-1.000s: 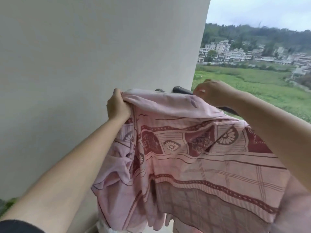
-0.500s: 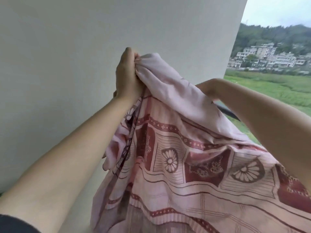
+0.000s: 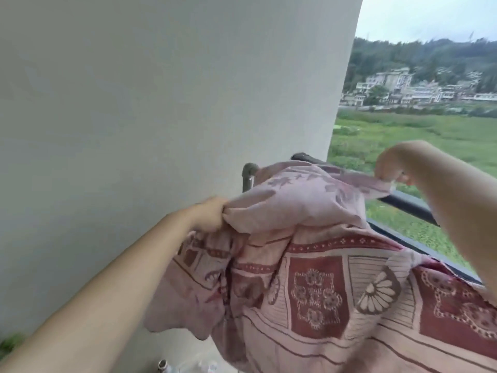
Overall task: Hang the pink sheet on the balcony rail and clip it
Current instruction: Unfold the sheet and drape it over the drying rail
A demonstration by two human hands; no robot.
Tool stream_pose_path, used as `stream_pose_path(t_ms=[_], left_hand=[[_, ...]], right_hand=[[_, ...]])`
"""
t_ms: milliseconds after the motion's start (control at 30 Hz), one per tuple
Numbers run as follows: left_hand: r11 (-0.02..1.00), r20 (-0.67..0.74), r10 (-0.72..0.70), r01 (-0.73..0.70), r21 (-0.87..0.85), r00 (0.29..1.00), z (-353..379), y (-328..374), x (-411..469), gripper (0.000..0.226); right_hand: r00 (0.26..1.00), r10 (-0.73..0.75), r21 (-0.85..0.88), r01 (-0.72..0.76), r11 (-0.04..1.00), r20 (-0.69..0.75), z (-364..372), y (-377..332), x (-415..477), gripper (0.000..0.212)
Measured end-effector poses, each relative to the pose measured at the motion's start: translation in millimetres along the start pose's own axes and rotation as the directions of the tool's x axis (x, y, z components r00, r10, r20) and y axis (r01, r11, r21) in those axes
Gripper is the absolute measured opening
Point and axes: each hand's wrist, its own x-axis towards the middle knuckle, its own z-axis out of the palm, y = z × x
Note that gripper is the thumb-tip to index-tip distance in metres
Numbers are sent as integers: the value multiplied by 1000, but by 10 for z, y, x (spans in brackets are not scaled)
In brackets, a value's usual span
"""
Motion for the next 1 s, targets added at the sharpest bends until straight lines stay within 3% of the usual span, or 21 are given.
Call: stream_pose_path(t_ms=[33,67,100,167,233,300,367,467,567,667,733,800,867,933,967,1000], left_hand=[[993,202,-15,38,-110,979,104,-13,-1,39],[964,335,12,78,-254,942,180,-26,-19,58],[895,395,63,124,-429,917,257,-76,-12,81],[648,342,122,187,-738,932,352,-144,9,104],[490,188,-9,168,-855,982,422,-127,76,93],[556,25,-171,118,-823,985,528,-83,172,78],[611,-29,-210,108,-784,977,659,-70,288,79],[602,140,-160,209,-771,977,818,34,316,84],[756,162,-135,208,-621,977,842,101,273,32],[793,-153,-272,131,-594,950,572,-140,423,24],[871,-475,-305,40,-489,825,269,-279,513,27],[941,-679,-232,-16,-337,697,-44,-275,600,22],[967,-789,-134,-93,-236,600,-336,-120,663,19],[967,-843,-61,-179,-183,534,-536,43,704,22],[965,-839,-51,-189,-181,541,-581,86,722,29],[964,-800,-70,-164,-207,596,-570,98,736,35]], right_hand=[[973,2,10,-5,1000,229,100,-53,-63,22],[923,-3,61,-22,998,385,170,-99,-96,26],[891,-36,100,-11,995,453,186,-149,-122,30],[931,-139,180,81,980,337,146,-259,1,32],[957,-267,248,233,940,111,33,-421,39,32],[918,-372,272,397,877,-138,-81,-653,-58,36],[847,-445,325,525,786,-292,-166,-928,-201,38],[793,-516,409,609,679,-325,-192,-1292,-264,57],[757,-567,308,652,693,-325,-139,-1522,-224,68],[701,-589,288,707,646,-402,-152,-1606,-221,59],[678,-603,312,732,606,-419,-172,-1639,-239,55],[656,-606,337,753,565,-450,-190,-1661,-244,48],[632,-572,365,772,521,-523,-238,-1662,-204,38],[644,-446,426,756,497,-622,-339,-1620,-133,39],[666,-340,486,730,481,-664,-410,-1567,-81,38],[691,-211,544,690,477,-691,-478,-1489,-26,37]])
